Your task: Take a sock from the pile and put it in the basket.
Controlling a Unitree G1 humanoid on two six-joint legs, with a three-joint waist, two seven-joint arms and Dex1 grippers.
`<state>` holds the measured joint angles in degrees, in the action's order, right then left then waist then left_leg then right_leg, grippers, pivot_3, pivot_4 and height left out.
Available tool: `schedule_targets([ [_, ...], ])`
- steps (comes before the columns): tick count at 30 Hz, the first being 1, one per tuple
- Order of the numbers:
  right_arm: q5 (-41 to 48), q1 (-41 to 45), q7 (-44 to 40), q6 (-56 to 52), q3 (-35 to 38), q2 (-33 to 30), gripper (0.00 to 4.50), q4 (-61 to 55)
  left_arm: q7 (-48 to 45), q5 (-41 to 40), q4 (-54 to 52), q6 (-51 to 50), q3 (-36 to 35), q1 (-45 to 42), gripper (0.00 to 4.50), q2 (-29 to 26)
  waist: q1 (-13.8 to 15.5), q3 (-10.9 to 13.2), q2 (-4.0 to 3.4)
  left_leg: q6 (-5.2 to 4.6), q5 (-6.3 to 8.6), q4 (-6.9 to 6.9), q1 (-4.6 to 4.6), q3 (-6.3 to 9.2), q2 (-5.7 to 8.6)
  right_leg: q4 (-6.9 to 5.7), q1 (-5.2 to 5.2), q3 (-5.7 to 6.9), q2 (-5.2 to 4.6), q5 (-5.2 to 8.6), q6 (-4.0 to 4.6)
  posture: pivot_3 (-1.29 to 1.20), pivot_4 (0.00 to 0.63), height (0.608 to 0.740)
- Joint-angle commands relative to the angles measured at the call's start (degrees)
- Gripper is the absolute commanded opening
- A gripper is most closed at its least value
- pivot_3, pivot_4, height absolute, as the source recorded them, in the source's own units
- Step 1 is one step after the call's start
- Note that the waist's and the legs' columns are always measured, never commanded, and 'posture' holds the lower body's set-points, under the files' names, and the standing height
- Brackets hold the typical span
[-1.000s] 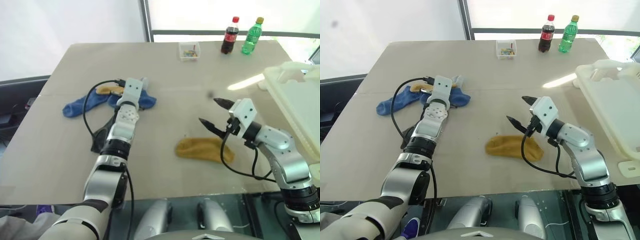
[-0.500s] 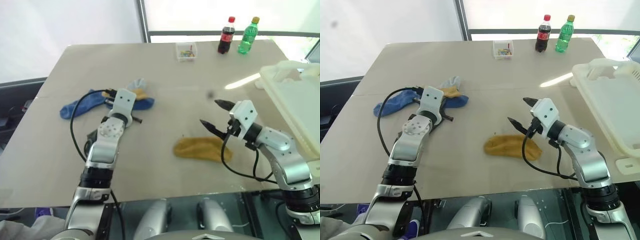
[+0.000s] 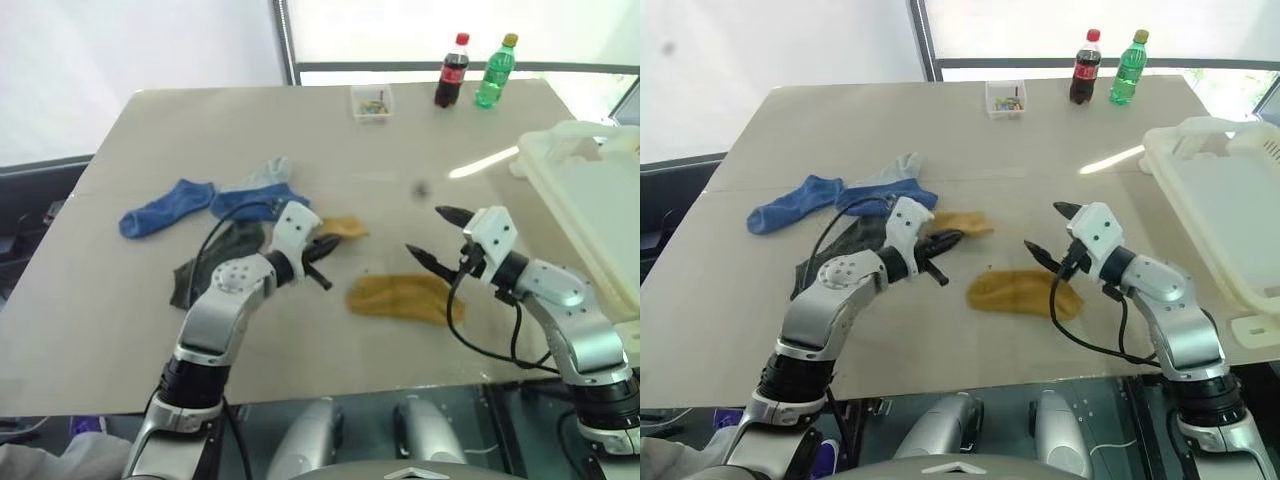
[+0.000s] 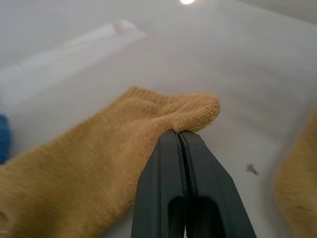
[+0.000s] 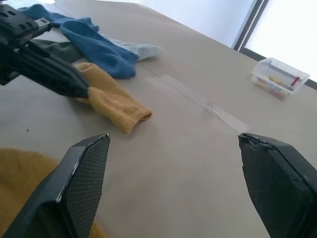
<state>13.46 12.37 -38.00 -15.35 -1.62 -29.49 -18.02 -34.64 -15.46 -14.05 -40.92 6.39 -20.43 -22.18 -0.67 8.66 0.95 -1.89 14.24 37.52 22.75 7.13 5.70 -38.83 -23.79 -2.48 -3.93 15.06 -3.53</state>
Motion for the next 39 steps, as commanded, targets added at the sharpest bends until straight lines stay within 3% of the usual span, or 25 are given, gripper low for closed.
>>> schedule_targets([
  [1,0.28,-0.45,0.96,0.66,2.07,-0.59,4.3,-3.76,-2.4,-5.83,-3.11,-6.21,0.42,-2.82,0.04,1.52,0.06,0.0,0.0,0.0,0.0,0.0,-0.01,0.0,0.0,0.0,0.0,0.0,0.0,0.0,0.0,0.0,0.15,0.74],
  [10,0.81,-1.03,0.97,-2.7,1.83,-1.81,4.3,-4.39,-1.09,-8.92,2.7,-13.81,2.65,-10.03,0.04,7.02,-0.1,0.0,0.0,0.0,0.0,0.04,-0.01,-0.02,0.02,0.02,0.05,0.0,-0.01,0.0,0.0,0.0,0.15,0.74],
  [13,0.42,-0.62,1.08,-5.44,1.08,-2.37,4.3,-3.65,-2.3,-11.92,2.66,-16.68,0.98,-9.2,0.73,6.84,-0.18,0.0,0.0,0.0,0.0,0.03,-0.04,-0.04,-0.04,-0.02,0.03,-0.04,0.07,0.0,0.0,0.0,0.15,0.74],
  [16,0.74,-0.3,0.86,-8.06,0.89,-2.86,4.3,-3.25,-3.26,-14.78,-0.12,-16.64,-2.43,-7.92,2.01,5.32,-0.11,0.0,0.0,0.0,0.0,0.03,-0.04,-0.02,-0.08,-0.02,0.02,-0.02,0.09,0.0,0.0,0.0,0.15,0.74],
  [21,2.92,0.72,0.34,-17.08,0.42,-3.88,4.3,-3.66,-8.49,-21.51,-1.86,-19.81,-8.98,-6.26,2.01,-2.17,-0.03,0.0,-0.02,0.0,0.0,0.02,-0.04,-0.04,-0.07,0.0,0.01,-0.04,0.06,0.0,0.01,0.0,0.15,0.74],
  [25,3.44,3.23,-0.06,-21.42,-1.56,-3.66,4.3,-2.84,-4.13,-22.28,2.93,-21.89,-13.79,-7.85,2.01,-2.48,0.13,0.0,-0.02,0.0,0.0,0.03,-0.04,-0.01,-0.04,0.02,0.05,0.0,0.02,0.0,0.01,0.0,0.15,0.74],
  [32,1.98,8.4,1.33,-26.34,-5.44,-1.54,4.3,3.07,2.16,-19.28,6.41,-19.76,-13.46,-6.35,2.01,-0.36,0.07,0.0,-0.01,0.0,0.0,0.03,-0.02,-0.01,-0.03,0.03,0.02,-0.01,0.01,0.0,0.01,0.0,0.15,0.74],
  [38,-0.75,12.2,3.14,-27.48,-8.68,0.98,4.3,10.23,5.77,-11.48,10.71,-13.05,-7.05,-6.18,2.01,1.12,0.06,0.0,-0.02,0.0,0.0,0.03,-0.02,-0.03,-0.02,0.01,0.01,-0.02,0.01,0.0,0.01,0.0,0.15,0.74],
  [39,-1.3,12.47,3.21,-27.31,-9.17,1.18,3.88,11.1,5.87,-10.78,11.25,-12.47,-6.14,-6.34,2.05,1.49,0.11,0.0,-0.02,0.0,0.0,0.03,0.0,-0.03,-0.02,0.02,0.01,-0.01,0.0,0.0,0.01,0.0,0.15,0.74],
])
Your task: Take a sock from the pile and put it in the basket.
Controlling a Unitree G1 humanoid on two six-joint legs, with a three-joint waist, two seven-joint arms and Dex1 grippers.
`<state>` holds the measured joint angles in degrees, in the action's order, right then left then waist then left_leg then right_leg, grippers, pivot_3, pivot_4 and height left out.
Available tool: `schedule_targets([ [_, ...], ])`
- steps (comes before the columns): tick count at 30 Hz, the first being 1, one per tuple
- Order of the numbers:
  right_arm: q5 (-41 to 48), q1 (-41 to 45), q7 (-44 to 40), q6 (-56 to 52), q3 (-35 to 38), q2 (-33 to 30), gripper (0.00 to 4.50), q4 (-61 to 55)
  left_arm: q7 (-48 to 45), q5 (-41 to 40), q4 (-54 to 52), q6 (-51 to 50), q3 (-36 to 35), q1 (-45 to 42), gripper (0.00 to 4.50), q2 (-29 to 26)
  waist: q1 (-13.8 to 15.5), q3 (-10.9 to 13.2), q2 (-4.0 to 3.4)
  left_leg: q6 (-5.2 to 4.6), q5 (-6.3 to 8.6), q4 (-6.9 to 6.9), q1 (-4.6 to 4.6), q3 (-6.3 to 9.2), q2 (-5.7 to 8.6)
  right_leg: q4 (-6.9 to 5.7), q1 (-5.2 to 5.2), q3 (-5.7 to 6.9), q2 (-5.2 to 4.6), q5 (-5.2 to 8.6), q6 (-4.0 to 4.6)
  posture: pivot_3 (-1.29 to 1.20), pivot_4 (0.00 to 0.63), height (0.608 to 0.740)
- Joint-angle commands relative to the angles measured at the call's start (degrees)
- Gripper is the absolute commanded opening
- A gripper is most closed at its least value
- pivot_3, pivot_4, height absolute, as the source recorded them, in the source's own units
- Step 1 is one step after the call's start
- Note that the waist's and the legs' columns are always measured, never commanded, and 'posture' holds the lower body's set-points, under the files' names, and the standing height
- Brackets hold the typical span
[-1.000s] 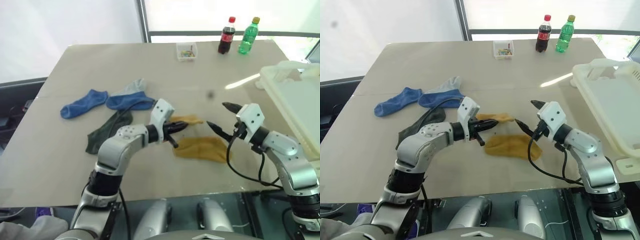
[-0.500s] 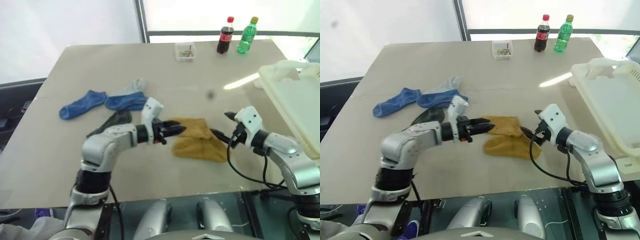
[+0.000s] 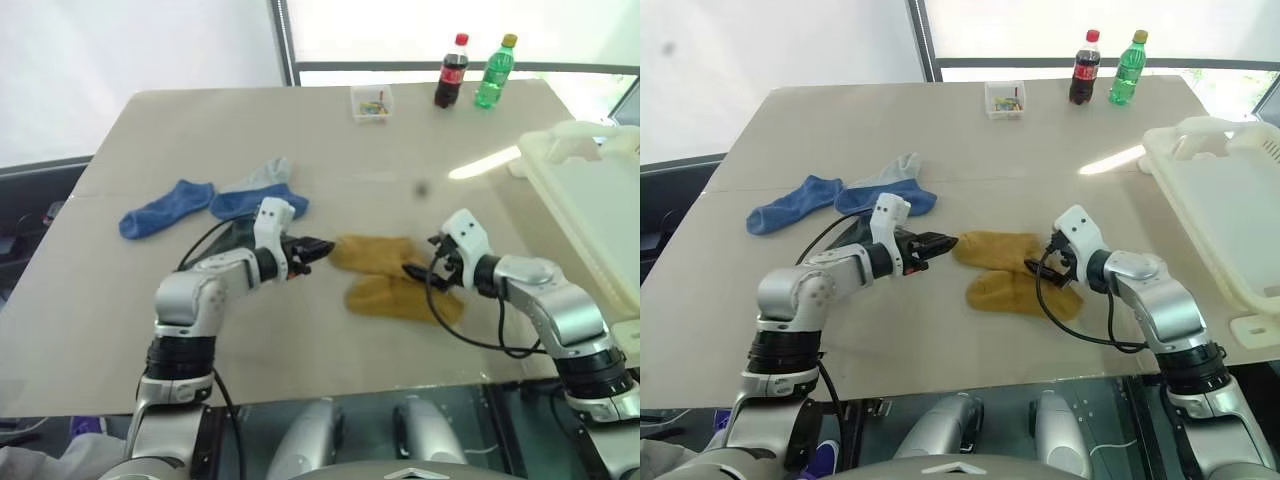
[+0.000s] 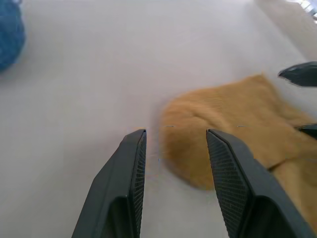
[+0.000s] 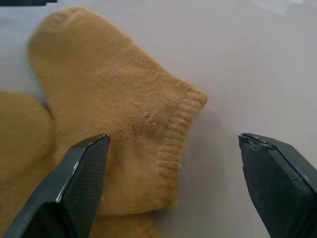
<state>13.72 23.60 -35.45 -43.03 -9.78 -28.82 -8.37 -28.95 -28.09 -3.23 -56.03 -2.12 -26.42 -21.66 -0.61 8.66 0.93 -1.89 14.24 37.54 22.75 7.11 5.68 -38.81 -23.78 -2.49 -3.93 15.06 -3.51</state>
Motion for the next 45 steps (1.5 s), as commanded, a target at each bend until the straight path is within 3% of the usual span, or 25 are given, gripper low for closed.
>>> schedule_targets([
  [1,-2.1,1.47,0.59,0.77,-1.52,0.58,3.57,2.11,0.52,2.8,1.33,3.12,3.33,-0.47,2.05,1.32,0.08,0.0,0.0,0.0,0.0,0.0,0.0,0.01,0.01,0.01,0.0,0.01,-0.02,0.0,0.0,0.0,0.15,0.74],
  [3,-2.56,1.57,0.27,1.04,-1.94,0.63,2.45,2.49,0.17,4.54,2.57,4.31,5.47,-0.14,1.03,1.31,0.04,-0.04,-0.02,0.0,0.0,0.0,0.0,0.01,0.02,0.02,0.02,0.02,-0.03,0.0,0.0,0.0,0.15,0.74],
  [5,-3.08,1.61,0.02,1.67,-2.17,0.45,1.6,2.7,-0.76,4.96,2.86,5.53,6.37,0.27,0.21,1.73,0.06,-0.06,-0.02,0.0,0.0,0.0,-0.02,0.01,0.03,0.01,0.03,0.01,-0.04,0.0,0.0,0.0,0.15,0.74],
  [7,-3.02,1.56,-0.02,1.93,-1.65,0.24,0.52,2.18,-1.0,3.96,2.49,5.98,5.41,0.29,0.0,2.87,0.16,-0.08,-0.02,0.0,0.0,0.0,-0.03,0.03,0.03,0.01,0.05,0.03,-0.05,0.0,0.0,0.0,0.15,0.74],
  [8,-2.91,1.57,-0.08,2.03,-1.19,0.04,0.46,1.63,-1.28,2.91,2.04,6.16,4.45,0.22,0.0,3.46,0.17,-0.07,-0.03,0.0,0.0,0.0,-0.04,0.04,0.04,0.0,0.06,0.03,-0.05,0.0,0.0,0.0,0.15,0.74],
  [9,-2.45,1.5,-0.39,2.12,-0.55,-0.23,0.08,0.7,-1.81,1.47,1.16,6.11,3.21,0.24,0.0,3.96,0.2,-0.07,-0.02,0.0,0.0,0.01,-0.03,0.03,0.04,0.01,0.06,0.04,-0.06,0.0,0.0,0.0,0.15,0.74],
  [14,3.85,0.26,-4.76,-1.54,4.42,-4.11,0.08,-9.88,-5.76,-13.75,-6.76,-4.5,-5.78,0.15,0.0,4.07,-0.1,-0.01,0.0,-0.01,0.0,0.01,0.15,0.05,0.04,0.0,-0.11,0.03,-0.06,0.0,0.0,0.0,0.15,0.74],
  [17,8.72,-3.94,-7.41,-5.52,7.86,-8.59,0.08,-19.14,-10.82,-22.46,-12.24,-12.47,-7.62,2.22,0.0,-1.43,-0.31,-0.02,-0.01,0.0,0.0,-0.02,0.18,0.07,0.0,0.02,-0.16,0.03,-0.02,0.0,0.0,0.0,0.15,0.74],
  [20,11.29,-8.19,-7.39,-7.82,10.04,-11.29,0.08,-25.26,-12.86,-26.04,-14.96,-15.49,-7.2,4.22,0.0,-5.68,-0.24,-0.03,-0.02,-0.01,0.01,-0.11,0.07,0.08,-0.04,0.1,-0.06,0.03,0.02,0.01,0.0,0.0,0.15,0.74],
  [24,11.58,-13.32,-5.27,-9.29,10.85,-13.11,0.08,-29.79,-13.01,-24.76,-15.44,-14.59,-3.87,6.21,0.0,-7.66,0.09,-0.03,-0.02,-0.02,0.01,-0.05,-0.01,0.07,-0.01,0.1,0.07,0.05,-0.04,0.0,0.0,0.0,0.15,0.74],
  [30,9.46,-17.14,-1.91,-7.63,8.64,-12.74,0.08,-29.27,-10.61,-18.33,-14.05,-8.81,2.98,7.58,0.0,-6.05,0.58,-0.02,-0.01,-0.01,0.01,-0.05,-0.03,0.15,-0.01,0.15,0.16,0.02,-0.06,0.0,0.0,0.0,0.15,0.74],
  [39,4.08,-21.32,0.72,-3.58,5.61,-13.6,0.08,-27.49,-5.07,-11.14,-7.33,-4.41,4.48,6.07,0.0,-2.65,1.19,-0.02,-0.01,-0.01,0.01,-0.08,-0.02,0.15,0.0,0.23,0.16,0.05,-0.06,0.01,0.0,0.0,0.15,0.74],
  [45,-1.4,-21.8,0.19,5.51,2.81,-13.75,0.08,-21.08,-7.65,-10.03,-5.44,-3.2,5.03,5.56,0.0,-3.66,1.28,-0.02,0.0,0.0,0.01,-0.09,-0.03,0.14,0.0,0.25,0.17,0.11,-0.05,0.01,0.0,0.0,0.15,0.74],
])
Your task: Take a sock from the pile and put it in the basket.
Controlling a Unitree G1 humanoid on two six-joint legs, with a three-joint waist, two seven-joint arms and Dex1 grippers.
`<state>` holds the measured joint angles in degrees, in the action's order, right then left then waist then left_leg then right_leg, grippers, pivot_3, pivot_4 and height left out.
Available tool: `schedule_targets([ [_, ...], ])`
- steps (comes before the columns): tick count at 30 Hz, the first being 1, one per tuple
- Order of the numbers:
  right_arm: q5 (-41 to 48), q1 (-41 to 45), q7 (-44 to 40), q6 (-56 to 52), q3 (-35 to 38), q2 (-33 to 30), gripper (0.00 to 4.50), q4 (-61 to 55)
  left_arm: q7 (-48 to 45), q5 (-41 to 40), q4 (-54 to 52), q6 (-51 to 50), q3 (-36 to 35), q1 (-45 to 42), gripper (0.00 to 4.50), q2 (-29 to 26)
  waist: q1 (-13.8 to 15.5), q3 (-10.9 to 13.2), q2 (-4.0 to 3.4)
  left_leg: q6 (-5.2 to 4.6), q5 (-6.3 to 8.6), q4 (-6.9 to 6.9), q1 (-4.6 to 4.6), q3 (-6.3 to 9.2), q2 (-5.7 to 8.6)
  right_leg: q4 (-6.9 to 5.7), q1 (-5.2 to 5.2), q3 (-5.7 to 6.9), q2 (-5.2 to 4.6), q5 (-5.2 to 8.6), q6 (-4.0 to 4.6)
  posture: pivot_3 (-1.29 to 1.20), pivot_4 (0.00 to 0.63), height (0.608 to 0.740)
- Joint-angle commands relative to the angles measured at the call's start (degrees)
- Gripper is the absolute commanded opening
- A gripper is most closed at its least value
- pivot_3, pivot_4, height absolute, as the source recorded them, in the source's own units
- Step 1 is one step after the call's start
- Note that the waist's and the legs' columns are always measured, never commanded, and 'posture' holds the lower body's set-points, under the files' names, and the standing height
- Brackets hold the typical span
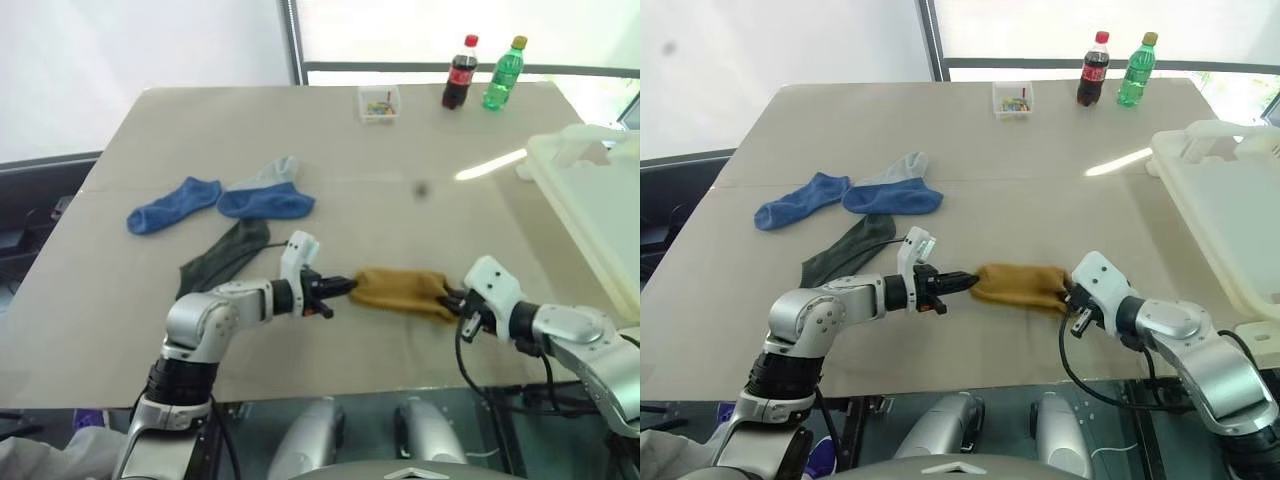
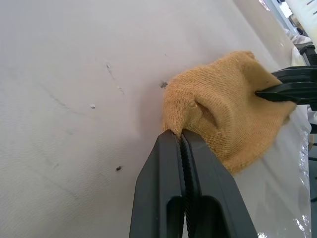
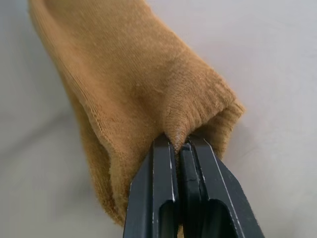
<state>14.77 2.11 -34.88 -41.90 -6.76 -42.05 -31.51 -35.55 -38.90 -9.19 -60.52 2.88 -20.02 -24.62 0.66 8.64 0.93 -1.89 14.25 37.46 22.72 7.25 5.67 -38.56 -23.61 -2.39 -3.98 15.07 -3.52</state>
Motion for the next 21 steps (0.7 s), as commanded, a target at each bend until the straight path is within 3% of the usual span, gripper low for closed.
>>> schedule_targets([
  [1,-2.76,-0.42,-0.21,5.44,-0.04,-0.09,0.08,2.99,-1.93,0.84,0.56,1.59,0.33,-0.87,0.0,-0.97,0.0,0.0,0.0,0.0,0.0,0.0,0.0,0.0,0.0,0.01,0.01,0.01,0.0,0.0,0.0,0.0,0.15,0.74],
  [2,-2.82,-0.62,-0.55,6.3,0.02,0.0,0.72,3.54,-2.55,0.56,0.53,1.49,0.33,-0.92,0.62,-0.98,-0.01,0.0,0.0,0.0,0.0,0.0,-0.02,0.0,0.0,0.01,0.02,0.01,0.0,0.0,0.0,0.0,0.15,0.74],
  [6,-3.78,-2.7,-1.07,10.23,1.81,-0.66,2.48,1.99,-2.25,-0.5,-0.85,0.5,-1.14,-1.19,2.28,-0.86,0.1,0.0,0.0,0.0,0.0,0.0,-0.02,0.06,0.0,0.01,0.03,0.01,0.0,0.0,0.0,0.0,0.15,0.74],
  [7,-2.77,-3.39,-1.61,10.68,3.17,-0.55,2.64,1.0,-2.85,-1.22,-1.66,0.2,-1.7,-1.03,2.29,-1.38,0.1,0.0,0.0,0.0,0.0,0.0,-0.02,0.06,0.0,0.01,0.04,0.01,0.0,0.0,0.0,0.0,0.15,0.74],
  [13,6.13,-5.93,-6.76,13.17,11.73,0.13,2.64,-4.86,-5.64,-12.04,-2.59,-9.74,-8.75,-1.2,2.29,-4.17,-0.11,0.01,-0.01,-0.01,0.0,0.0,0.01,0.06,-0.02,0.02,0.02,0.02,0.02,0.0,0.0,0.0,0.15,0.74],
  [19,3.83,-6.57,-9.53,23.51,11.4,0.55,2.64,-3.58,-2.03,-12.63,2.46,-14.69,-8.51,-2.82,2.29,-1.76,0.2,0.01,0.0,0.0,0.0,0.0,-0.01,0.08,0.01,0.02,0.04,0.05,0.01,0.0,-0.01,0.0,0.15,0.74],
  [21,5.81,-5.94,-9.04,21.12,9.92,2.36,2.64,-1.74,-1.51,-10.6,2.6,-13.66,-6.24,-2.78,2.29,-1.54,0.12,0.0,0.04,0.0,0.0,0.03,-0.01,0.08,0.01,0.02,0.05,0.05,0.01,0.0,-0.01,0.0,0.15,0.74],
])
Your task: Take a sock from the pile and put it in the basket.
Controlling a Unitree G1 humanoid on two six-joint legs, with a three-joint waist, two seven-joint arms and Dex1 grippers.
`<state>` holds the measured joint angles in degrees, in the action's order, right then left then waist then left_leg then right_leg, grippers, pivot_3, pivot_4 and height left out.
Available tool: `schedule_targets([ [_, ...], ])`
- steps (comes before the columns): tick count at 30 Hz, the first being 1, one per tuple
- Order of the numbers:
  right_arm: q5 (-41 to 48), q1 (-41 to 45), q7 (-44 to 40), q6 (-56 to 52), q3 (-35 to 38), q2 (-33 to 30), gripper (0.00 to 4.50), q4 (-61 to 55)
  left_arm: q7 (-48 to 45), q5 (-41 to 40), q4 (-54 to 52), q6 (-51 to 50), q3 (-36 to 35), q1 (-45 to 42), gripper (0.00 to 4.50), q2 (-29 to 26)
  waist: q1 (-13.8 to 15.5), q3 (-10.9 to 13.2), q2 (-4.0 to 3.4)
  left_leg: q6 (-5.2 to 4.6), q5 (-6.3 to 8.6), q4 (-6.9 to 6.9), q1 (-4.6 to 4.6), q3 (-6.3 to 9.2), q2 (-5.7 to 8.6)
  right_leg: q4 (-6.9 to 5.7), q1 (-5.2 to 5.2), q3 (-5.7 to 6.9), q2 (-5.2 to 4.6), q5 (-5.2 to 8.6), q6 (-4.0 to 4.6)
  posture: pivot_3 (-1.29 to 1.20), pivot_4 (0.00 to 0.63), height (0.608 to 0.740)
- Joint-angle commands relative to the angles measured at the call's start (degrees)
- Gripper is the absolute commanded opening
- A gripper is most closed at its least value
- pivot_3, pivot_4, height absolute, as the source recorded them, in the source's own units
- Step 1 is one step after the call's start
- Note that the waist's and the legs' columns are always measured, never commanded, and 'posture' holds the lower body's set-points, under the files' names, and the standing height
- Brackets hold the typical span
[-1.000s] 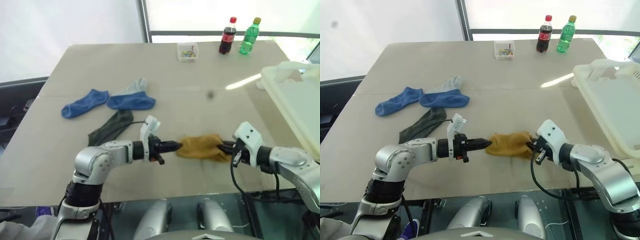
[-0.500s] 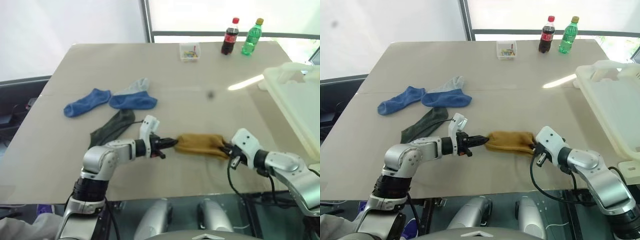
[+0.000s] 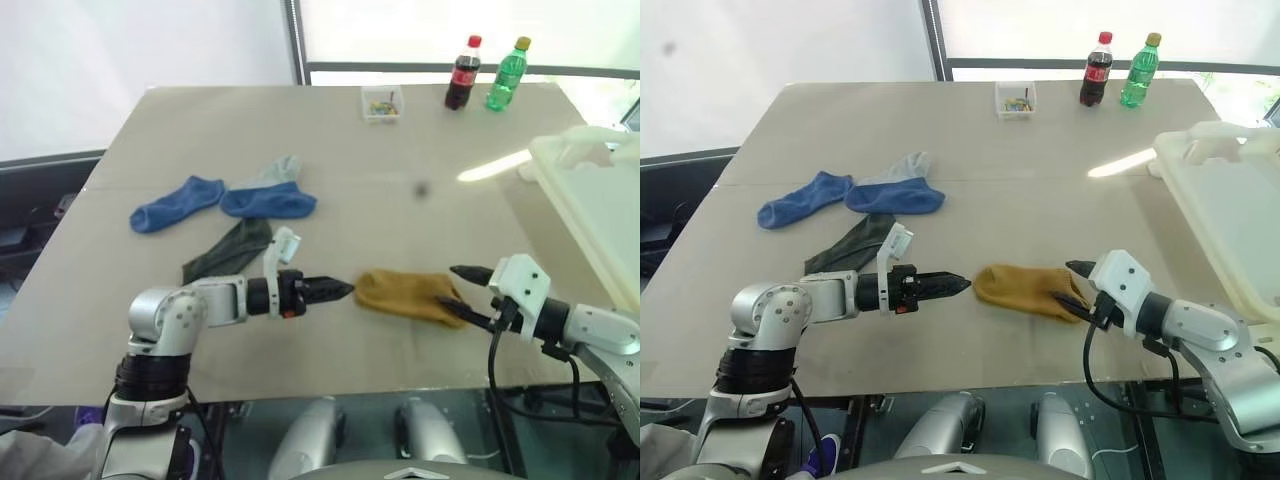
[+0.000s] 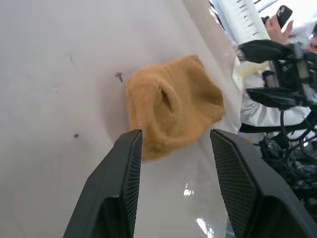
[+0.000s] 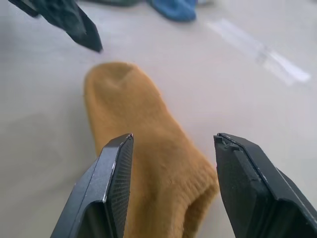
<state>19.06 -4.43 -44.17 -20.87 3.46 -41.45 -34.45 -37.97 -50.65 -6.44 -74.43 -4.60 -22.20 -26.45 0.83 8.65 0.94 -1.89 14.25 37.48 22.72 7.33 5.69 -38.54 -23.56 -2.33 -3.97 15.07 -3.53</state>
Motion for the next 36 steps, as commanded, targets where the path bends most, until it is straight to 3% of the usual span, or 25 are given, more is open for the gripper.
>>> schedule_targets([
  [1,-0.38,1.0,0.72,1.29,-1.71,2.17,2.91,2.58,1.24,1.52,-0.03,0.48,1.63,-0.65,2.29,0.47,-0.16,0.0,0.04,0.0,0.0,0.0,0.0,0.0,-0.01,0.0,0.0,-0.01,0.0,0.0,0.0,0.0,0.15,0.74],
  [3,-2.8,1.33,0.56,3.95,-3.45,2.91,3.5,4.34,1.55,1.75,0.36,0.45,1.58,-0.97,2.29,0.64,-0.21,0.0,0.03,0.0,0.0,-0.01,-0.01,-0.04,-0.02,-0.03,-0.02,-0.04,0.02,0.0,0.0,0.0,0.15,0.74],
  [5,-2.8,1.07,0.19,5.68,-3.93,3.81,4.48,5.04,1.48,1.58,0.51,0.2,1.31,-1.18,2.29,0.5,-0.13,0.0,0.03,0.01,0.0,-0.02,-0.01,-0.02,-0.02,-0.03,-0.03,-0.04,0.01,0.0,0.01,0.0,0.15,0.74],
  [7,-6.04,1.44,2.29,9.45,-4.21,4.86,4.48,6.82,1.3,1.55,0.52,0.05,1.24,-1.51,2.29,0.06,-0.12,-0.01,0.03,0.01,0.0,-0.02,-0.01,-0.01,-0.02,-0.03,-0.03,-0.05,0.01,0.0,0.01,0.0,0.15,0.74],
  [10,-4.21,1.63,-0.24,9.35,-4.73,4.87,3.67,7.83,1.34,1.57,1.13,0.06,0.87,-2.06,2.29,-0.12,-0.11,0.0,0.03,0.01,0.0,-0.01,-0.01,-0.04,-0.01,-0.02,-0.02,-0.04,0.01,0.0,0.0,0.0,0.15,0.74],
  [18,-6.36,1.87,-2.58,12.57,-7.38,4.99,0.08,11.19,1.67,0.35,1.03,-2.15,0.22,-2.29,2.29,0.24,-0.15,0.0,0.02,0.01,0.0,-0.02,-0.01,-0.02,-0.01,-0.02,-0.02,-0.03,0.01,0.0,0.01,0.0,0.15,0.74],
  [27,-10.12,3.13,-5.55,19.66,-10.27,5.09,0.03,23.66,1.2,2.17,3.36,-2.44,5.09,-3.09,2.29,3.88,-0.07,-0.04,-0.02,0.01,0.0,-0.01,-0.04,-0.03,0.0,-0.03,-0.01,-0.02,0.01,0.0,0.01,0.0,0.15,0.74],
  [36,-9.76,4.12,-5.66,21.18,-9.28,5.14,0.03,24.05,-5.34,-0.77,-1.85,2.92,4.13,-3.98,2.29,4.24,-0.15,-0.05,-0.02,0.01,0.0,0.0,-0.08,-0.05,-0.01,-0.04,0.01,-0.03,0.01,0.0,0.01,0.0,0.15,0.74],
])
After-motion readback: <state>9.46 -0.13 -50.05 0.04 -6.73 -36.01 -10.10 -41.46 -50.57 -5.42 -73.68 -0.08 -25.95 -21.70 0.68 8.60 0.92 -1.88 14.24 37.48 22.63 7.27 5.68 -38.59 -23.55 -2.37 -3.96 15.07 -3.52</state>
